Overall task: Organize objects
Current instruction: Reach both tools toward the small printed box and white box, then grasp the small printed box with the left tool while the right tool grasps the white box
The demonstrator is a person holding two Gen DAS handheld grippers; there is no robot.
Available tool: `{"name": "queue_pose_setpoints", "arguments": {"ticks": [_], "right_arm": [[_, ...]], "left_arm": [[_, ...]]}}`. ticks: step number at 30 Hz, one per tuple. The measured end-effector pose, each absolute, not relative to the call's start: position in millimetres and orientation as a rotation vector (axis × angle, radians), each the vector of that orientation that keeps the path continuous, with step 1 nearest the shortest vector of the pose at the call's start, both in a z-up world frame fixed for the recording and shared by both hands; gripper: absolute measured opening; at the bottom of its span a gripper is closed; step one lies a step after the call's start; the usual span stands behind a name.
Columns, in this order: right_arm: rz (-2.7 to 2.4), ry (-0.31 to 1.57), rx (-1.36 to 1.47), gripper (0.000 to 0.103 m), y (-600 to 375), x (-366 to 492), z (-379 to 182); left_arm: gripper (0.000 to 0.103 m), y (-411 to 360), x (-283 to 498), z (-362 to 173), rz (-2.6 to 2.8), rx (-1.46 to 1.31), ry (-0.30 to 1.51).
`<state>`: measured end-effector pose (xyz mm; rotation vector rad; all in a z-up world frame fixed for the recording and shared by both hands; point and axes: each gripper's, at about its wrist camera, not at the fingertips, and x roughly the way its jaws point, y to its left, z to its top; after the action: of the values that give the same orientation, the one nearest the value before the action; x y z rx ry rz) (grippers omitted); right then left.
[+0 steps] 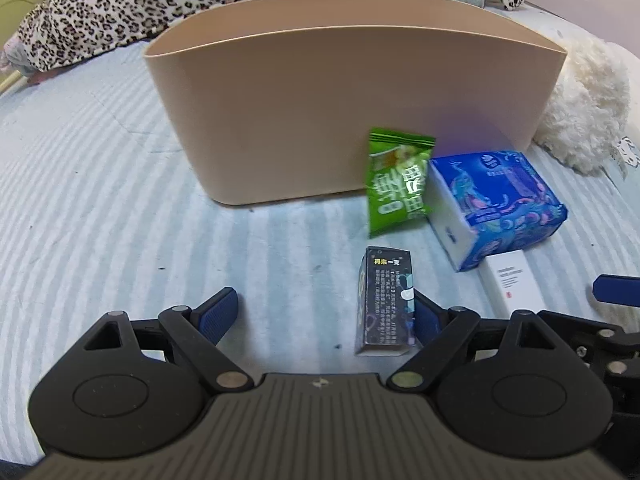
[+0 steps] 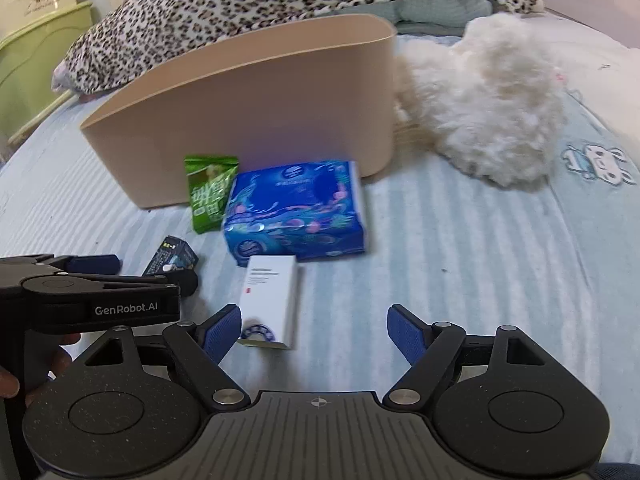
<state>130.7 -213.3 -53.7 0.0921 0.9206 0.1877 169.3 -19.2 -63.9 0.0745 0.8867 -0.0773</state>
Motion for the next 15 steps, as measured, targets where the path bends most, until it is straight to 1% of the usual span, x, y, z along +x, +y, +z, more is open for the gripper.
{"name": "queue_pose_setpoints", "arguments": {"ticks": [4,7,8,9,10,11,12,13,15], "right_arm": [[0.214,0.945,0.072,0.081,-199,138,-62],[0.217,0.946,0.055,0.081,-190,143,-67],[0.218,0.944,0.043,0.080,-188,144,-67],[0.221,0.943,0.028,0.074,-185,144,-67],[0.225,0.942,0.014,0.072,-182,144,-67],[0.227,0.941,0.000,0.067,-180,143,-67],[0.230,0.937,-0.013,0.059,-178,142,-67],[0.233,0.935,-0.025,0.055,-176,141,-66],[0.239,0.933,-0.046,0.038,-173,139,-65]], "left_arm": [[0.089,-14,170,-64,-0.079,0.082,0.874],[0.079,-10,170,-65,-0.091,0.079,0.861],[0.074,-9,169,-65,-0.095,0.083,0.857],[0.067,-9,169,-65,-0.100,0.087,0.852],[0.064,-10,168,-64,-0.107,0.091,0.849],[0.058,-9,166,-64,-0.115,0.092,0.850],[0.051,-10,166,-64,-0.124,0.095,0.854],[0.046,-11,165,-63,-0.132,0.096,0.857],[0.024,-12,162,-61,-0.152,0.088,0.863]]}}
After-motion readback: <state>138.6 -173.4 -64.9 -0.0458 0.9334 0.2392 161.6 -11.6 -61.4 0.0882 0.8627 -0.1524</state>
